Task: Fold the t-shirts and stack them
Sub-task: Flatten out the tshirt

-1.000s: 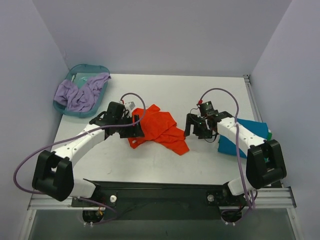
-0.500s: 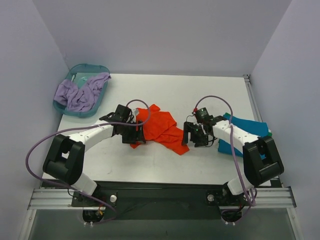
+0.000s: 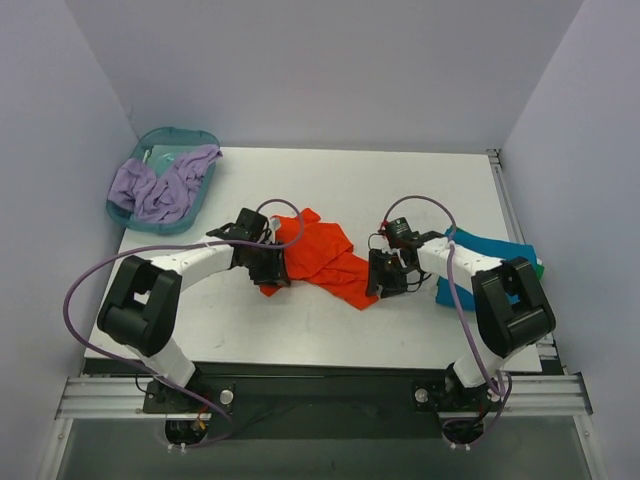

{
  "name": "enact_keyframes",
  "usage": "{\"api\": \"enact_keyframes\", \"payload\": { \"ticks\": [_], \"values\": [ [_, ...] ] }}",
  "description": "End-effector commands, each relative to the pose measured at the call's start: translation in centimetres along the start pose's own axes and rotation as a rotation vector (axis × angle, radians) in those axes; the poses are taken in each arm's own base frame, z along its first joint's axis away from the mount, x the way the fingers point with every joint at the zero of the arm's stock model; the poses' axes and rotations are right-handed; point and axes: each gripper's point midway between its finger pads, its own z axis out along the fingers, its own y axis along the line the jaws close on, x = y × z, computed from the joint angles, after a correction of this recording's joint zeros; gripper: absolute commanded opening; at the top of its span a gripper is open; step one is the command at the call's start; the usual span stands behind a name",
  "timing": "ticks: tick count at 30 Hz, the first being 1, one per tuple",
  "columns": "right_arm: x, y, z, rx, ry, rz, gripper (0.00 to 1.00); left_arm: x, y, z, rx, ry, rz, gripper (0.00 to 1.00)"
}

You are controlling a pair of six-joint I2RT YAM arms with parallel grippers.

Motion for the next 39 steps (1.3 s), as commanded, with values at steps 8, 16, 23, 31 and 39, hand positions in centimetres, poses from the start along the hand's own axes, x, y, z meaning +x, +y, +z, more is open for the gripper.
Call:
{"api": "enact_keyframes", "payload": {
  "ticks": [8,16,23,31,39],
  "values": [
    [0.7,1.5,0.2,-0.059,0.077,-0.041,0.01,-4.3,-1.6,-0.9,0.061,-0.1,0.006,0.13],
    [-6.7,-0.5,-5.2,0.069,-0.069,-0.027,0.0,-14.3,-2.6,-5.2,0.141,-0.261,-0.038,0.0],
    [-16.8,-2.3,-17.7,0.185,-0.367,-0.013,0.0,-25.6,-5.6,-16.8,0.296,-0.526,-0.034,0.0],
    [-15.5,-2.9,-24.3,0.238,-0.566,0.011,0.0,-21.8,0.0,-26.1,0.309,-0.732,-0.174,0.0],
    [-2.8,-8.6,-12.7,0.333,-0.216,0.106,0.0,-4.5,12.4,-18.0,-0.078,-0.491,-0.511,0.48]
  ]
}}
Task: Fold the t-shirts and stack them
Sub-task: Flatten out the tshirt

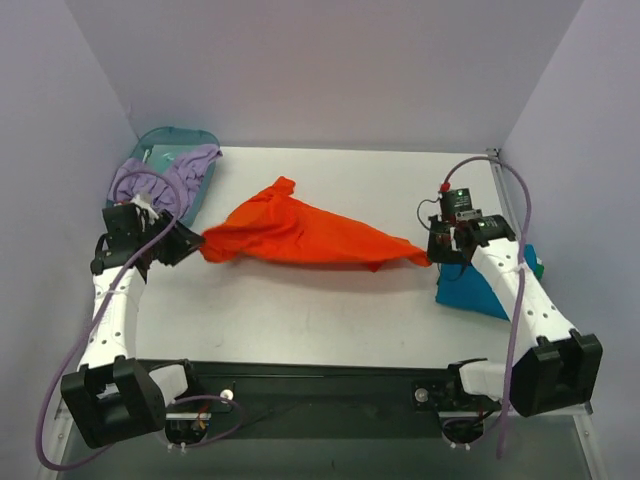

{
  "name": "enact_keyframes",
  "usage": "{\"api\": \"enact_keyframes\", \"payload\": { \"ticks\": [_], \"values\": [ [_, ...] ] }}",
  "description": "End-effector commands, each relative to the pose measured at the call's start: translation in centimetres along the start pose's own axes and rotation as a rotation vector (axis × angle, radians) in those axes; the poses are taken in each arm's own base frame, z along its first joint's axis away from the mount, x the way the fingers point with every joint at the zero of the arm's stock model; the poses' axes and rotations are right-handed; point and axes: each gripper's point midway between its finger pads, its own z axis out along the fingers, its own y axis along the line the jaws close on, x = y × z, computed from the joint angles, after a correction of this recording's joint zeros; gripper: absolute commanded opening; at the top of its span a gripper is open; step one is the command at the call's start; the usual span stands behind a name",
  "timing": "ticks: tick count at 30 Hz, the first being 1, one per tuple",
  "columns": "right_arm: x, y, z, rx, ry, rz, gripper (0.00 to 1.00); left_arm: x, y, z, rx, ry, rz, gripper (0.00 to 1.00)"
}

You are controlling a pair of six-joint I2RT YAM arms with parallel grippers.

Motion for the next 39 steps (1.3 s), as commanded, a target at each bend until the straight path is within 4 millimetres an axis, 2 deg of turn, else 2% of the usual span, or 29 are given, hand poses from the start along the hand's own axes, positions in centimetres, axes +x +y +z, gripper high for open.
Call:
{"api": "enact_keyframes", "payload": {
  "ticks": [1,3,4,7,8,9,10,11,14,15,17,18,19,20,21,22,24,30,33,39],
  "values": [
    [6.1,-1.0,3.1,0.049,0.195,0.014,0.0,4.1,5.2,-0.7,-0.189,0.084,-0.008,0.57],
    [8.6,-0.9,4.5,0.041,0.283,0.014,0.0,4.2,5.5,-1.0,-0.207,0.081,0.003,0.59],
    [9.0,-0.7,4.8,0.037,0.302,0.015,0.0,4.0,5.3,-0.9,-0.205,0.079,0.015,0.59],
    [9.5,0.2,5.9,0.01,0.349,0.016,0.0,3.2,3.2,0.1,-0.155,0.075,0.102,0.59],
    [9.6,0.6,6.4,0.007,0.364,0.014,0.0,4.1,1.4,0.8,-0.116,0.106,0.167,0.59],
    [9.5,0.9,6.5,-0.001,0.367,0.009,0.0,3.8,0.0,1.7,-0.088,0.107,0.213,0.6],
    [9.0,1.5,6.7,-0.019,0.362,0.01,0.0,4.4,-1.0,2.5,-0.071,0.127,0.264,0.6],
    [9.1,1.7,7.1,-0.02,0.375,0.005,0.0,6.4,-3.4,3.2,-0.019,0.184,0.333,0.6],
    [8.8,2.8,7.6,-0.034,0.387,-0.013,0.0,8.8,-6.7,5.8,0.042,0.249,0.417,0.6],
    [9.0,3.2,7.7,-0.039,0.392,-0.025,0.0,10.7,-8.8,7.0,0.092,0.278,0.484,0.6],
    [9.0,3.6,7.9,-0.046,0.395,-0.036,0.0,12.0,-9.9,8.5,0.098,0.302,0.552,0.61],
    [9.0,3.7,7.9,-0.049,0.398,-0.043,0.0,14.0,-9.9,9.8,0.081,0.365,0.585,0.6],
    [9.0,3.9,7.9,-0.052,0.397,-0.049,0.0,13.3,-10.9,10.5,0.066,0.337,0.627,0.61],
    [9.0,3.9,7.9,-0.052,0.395,-0.052,0.0,13.2,-10.8,11.1,0.033,0.337,0.645,0.61],
    [8.9,4.0,7.9,-0.056,0.393,-0.051,0.0,13.6,-9.7,12.0,-0.025,0.362,0.656,0.61],
    [9.0,4.0,7.9,-0.055,0.393,-0.053,0.0,12.8,-9.9,12.6,-0.057,0.323,0.669,0.61],
    [8.9,3.9,7.9,-0.053,0.389,-0.055,0.0,12.6,-9.2,13.6,-0.095,0.317,0.675,0.6],
    [9.0,3.7,7.8,-0.054,0.387,-0.059,0.0,11.7,-6.9,15.5,-0.214,0.286,0.704,0.61],
    [8.9,3.6,7.7,-0.051,0.382,-0.057,0.0,11.5,-6.7,16.4,-0.219,0.267,0.709,0.59],
    [8.7,3.4,7.7,-0.05,0.38,-0.054,0.0,11.6,-5.7,18.6,-0.238,0.282,0.697,0.46]
  ]
}}
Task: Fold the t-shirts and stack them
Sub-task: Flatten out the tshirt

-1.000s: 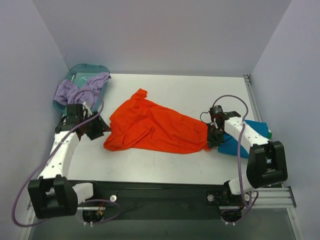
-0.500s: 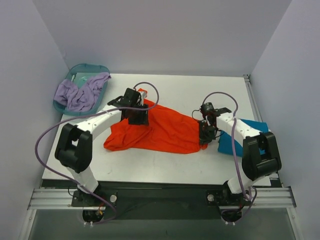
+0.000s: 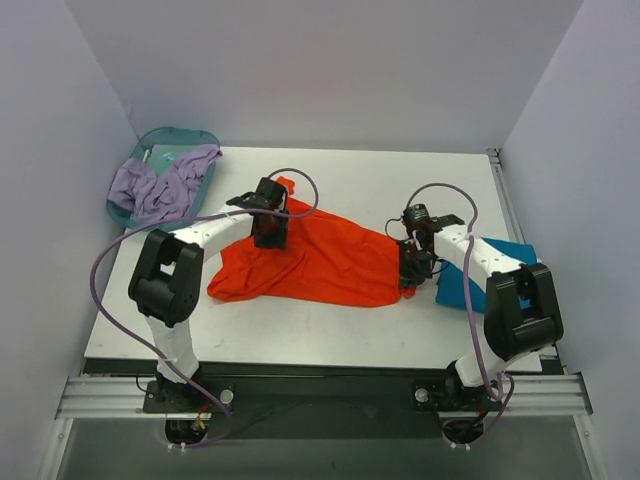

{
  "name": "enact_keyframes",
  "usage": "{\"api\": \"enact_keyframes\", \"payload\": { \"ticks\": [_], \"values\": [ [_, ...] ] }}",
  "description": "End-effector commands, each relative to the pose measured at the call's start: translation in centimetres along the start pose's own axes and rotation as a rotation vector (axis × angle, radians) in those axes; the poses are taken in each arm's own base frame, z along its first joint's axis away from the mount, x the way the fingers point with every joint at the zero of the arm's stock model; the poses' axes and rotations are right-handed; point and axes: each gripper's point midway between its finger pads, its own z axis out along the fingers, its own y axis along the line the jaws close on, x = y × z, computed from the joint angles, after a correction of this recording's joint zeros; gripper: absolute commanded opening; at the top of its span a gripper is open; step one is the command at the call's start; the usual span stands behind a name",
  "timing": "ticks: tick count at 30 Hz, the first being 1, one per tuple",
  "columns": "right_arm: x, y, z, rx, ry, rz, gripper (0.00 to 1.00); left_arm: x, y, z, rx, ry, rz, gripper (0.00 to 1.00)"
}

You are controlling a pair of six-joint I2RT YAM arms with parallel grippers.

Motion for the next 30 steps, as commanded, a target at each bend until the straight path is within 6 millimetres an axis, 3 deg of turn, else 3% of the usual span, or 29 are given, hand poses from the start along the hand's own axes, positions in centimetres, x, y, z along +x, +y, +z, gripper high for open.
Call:
{"api": "enact_keyframes", "payload": {
  "ticks": [1,11,24,26,30],
  "values": [
    [-0.5,-0.2,-0.9,0.004,-0.014,0.0,0.0,-3.1,0.2,0.6,-0.008,-0.075,-0.012,0.46],
    [-0.5,-0.5,-0.9,0.011,-0.006,0.005,0.0,-4.6,0.4,2.5,0.006,-0.088,-0.023,0.4],
    [-0.9,-0.3,-0.5,0.011,0.017,-0.001,0.0,-3.5,-1.0,4.4,0.081,-0.035,-0.033,0.34],
    [-1.0,-0.2,-0.5,0.011,0.017,-0.004,0.0,-3.4,-1.1,4.6,0.083,-0.027,-0.033,0.3],
    [-1.2,-0.2,-0.6,0.013,0.013,-0.004,0.0,-3.5,-1.2,4.5,0.093,-0.026,-0.034,0.04]
  ]
}}
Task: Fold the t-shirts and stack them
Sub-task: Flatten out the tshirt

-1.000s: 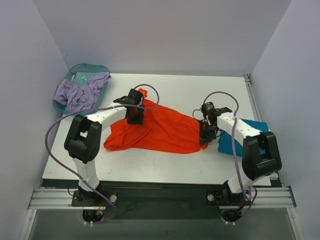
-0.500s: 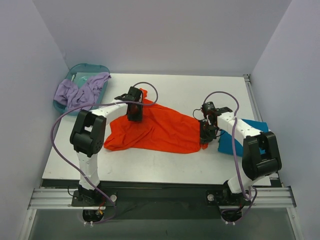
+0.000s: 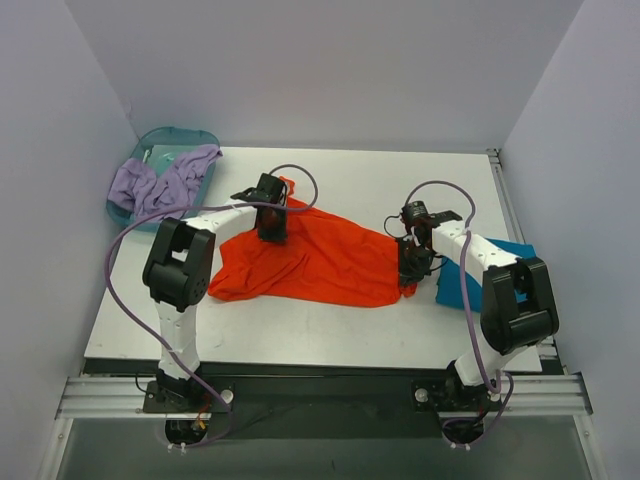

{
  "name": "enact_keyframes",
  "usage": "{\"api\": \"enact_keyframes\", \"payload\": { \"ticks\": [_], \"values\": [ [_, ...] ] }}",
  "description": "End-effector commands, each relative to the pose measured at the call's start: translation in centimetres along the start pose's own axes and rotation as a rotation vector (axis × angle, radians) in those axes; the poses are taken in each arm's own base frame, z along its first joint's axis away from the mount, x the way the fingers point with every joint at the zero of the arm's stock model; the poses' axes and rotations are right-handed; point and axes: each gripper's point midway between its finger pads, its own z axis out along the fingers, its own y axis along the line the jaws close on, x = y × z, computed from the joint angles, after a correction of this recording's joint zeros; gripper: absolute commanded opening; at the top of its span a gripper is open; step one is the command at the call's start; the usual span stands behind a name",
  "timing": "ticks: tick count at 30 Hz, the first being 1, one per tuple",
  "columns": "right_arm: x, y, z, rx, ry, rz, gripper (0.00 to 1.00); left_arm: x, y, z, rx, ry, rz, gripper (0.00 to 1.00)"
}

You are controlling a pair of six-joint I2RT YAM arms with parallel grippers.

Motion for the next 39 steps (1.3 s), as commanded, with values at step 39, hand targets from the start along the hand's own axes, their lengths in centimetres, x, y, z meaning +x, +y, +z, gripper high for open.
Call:
{"api": "enact_keyframes", "payload": {
  "ticks": [39],
  "values": [
    [-11.6,-4.4,-25.1,0.247,-0.619,-0.055,0.0,-19.6,11.3,-47.8,0.021,-1.287,-0.266,0.0]
  ]
}}
